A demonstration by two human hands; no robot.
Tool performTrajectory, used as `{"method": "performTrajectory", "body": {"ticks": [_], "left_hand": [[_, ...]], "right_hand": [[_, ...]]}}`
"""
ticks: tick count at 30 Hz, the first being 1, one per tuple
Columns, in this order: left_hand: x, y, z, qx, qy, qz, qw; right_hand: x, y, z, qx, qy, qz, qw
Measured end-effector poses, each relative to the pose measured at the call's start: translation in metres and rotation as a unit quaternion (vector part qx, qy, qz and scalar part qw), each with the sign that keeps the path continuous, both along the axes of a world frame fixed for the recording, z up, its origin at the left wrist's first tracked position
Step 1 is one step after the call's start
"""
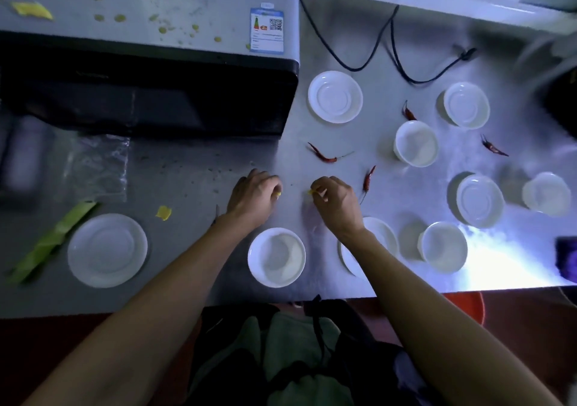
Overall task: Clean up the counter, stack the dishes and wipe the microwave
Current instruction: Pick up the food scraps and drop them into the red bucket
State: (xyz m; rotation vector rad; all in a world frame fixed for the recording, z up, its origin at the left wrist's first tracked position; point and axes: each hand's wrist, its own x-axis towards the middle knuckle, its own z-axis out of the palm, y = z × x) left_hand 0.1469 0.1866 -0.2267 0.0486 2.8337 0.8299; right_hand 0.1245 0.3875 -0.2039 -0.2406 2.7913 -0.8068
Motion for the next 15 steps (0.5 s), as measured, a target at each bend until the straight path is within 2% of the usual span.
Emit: {"method": "performTrajectory", "body": {"ticks": [7,15], "left_hand": [[-0.015,0.063,0.017,0.011,0.031,-0.081,0.996],[0.001,0.184,0.044,0.015,0.060,-0.190,0.980]], "right_hand": [[0.027,0.066,0.021,-0.050,0.029,-0.126,0.990],[0.093,0.174,0.040,-0.080,0.066,-0.242,0.965]]}}
